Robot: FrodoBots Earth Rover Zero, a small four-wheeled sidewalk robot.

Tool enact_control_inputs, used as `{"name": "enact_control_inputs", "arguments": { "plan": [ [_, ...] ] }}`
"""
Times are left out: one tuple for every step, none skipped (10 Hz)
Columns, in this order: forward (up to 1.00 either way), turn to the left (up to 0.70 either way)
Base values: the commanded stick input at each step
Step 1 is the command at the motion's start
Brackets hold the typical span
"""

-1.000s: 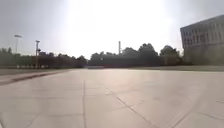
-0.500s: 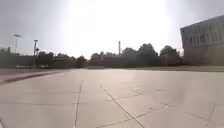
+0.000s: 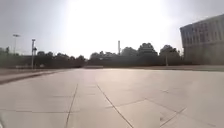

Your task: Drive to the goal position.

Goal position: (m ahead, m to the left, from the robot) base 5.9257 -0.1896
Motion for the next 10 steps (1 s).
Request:
{"name": "enact_control_inputs", "arguments": {
  "plan": [
    [0.7,0.0],
    [0.7,0.0],
    [0.7,0.0],
    [0.7,0.0],
    [0.7,0.0],
    [0.7,0.0],
    [0.7,0.0],
    [0.7,0.0],
    [0.7,0.0],
    [0.7,0.0]
  ]
}}
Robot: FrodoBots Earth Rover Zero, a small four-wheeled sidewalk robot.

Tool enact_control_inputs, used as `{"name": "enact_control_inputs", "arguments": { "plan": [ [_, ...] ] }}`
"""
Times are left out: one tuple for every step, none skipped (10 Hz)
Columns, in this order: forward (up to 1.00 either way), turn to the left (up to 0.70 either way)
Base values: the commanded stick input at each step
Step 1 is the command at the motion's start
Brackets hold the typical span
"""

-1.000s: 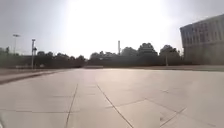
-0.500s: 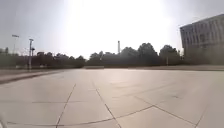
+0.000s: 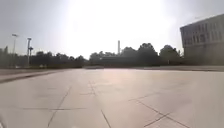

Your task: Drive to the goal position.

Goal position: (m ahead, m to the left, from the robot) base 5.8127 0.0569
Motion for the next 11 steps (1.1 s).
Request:
{"name": "enact_control_inputs", "arguments": {
  "plan": [
    [0.7,0.0],
    [0.7,0.0],
    [0.7,0.0],
    [0.7,0.0],
    [0.7,0.0],
    [0.7,0.0],
    [0.7,0.0],
    [0.7,0.0],
    [0.7,0.0],
    [0.7,0.0],
    [0.7,0.0]
  ]
}}
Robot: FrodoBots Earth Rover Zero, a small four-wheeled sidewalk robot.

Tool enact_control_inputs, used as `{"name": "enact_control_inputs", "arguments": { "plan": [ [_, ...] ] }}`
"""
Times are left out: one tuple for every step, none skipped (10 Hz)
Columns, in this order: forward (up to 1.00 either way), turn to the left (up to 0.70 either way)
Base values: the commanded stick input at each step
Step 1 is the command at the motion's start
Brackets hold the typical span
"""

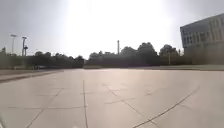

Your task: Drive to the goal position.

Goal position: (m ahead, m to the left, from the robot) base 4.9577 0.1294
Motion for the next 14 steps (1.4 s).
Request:
{"name": "enact_control_inputs", "arguments": {
  "plan": [
    [0.7,0.0],
    [0.7,0.0],
    [0.7,0.0],
    [0.7,0.0],
    [0.7,0.0],
    [0.7,0.0],
    [0.7,0.0],
    [0.7,0.0],
    [0.7,0.0],
    [0.7,0.0],
    [0.7,0.0],
    [0.7,0.0],
    [0.7,0.0],
    [0.7,0.0]
  ]
}}
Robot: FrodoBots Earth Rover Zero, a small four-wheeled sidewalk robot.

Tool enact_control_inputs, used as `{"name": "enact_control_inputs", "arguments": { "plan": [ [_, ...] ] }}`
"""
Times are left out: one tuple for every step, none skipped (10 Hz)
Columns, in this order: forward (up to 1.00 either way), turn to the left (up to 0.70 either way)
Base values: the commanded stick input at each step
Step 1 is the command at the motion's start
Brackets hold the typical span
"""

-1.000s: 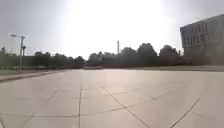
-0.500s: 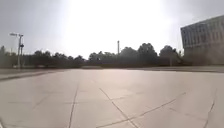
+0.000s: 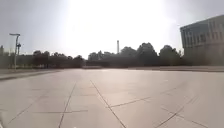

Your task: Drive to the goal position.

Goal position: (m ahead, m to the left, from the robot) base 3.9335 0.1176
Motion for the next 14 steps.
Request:
{"name": "enact_control_inputs", "arguments": {
  "plan": [
    [0.7,0.0],
    [0.7,0.0],
    [0.7,0.0],
    [0.7,0.0],
    [0.7,0.0],
    [0.7,0.0],
    [0.7,0.0],
    [0.7,0.0],
    [0.7,0.0],
    [0.7,0.0],
    [0.7,0.0],
    [0.7,0.0],
    [0.7,0.0],
    [0.7,0.0]
  ]
}}
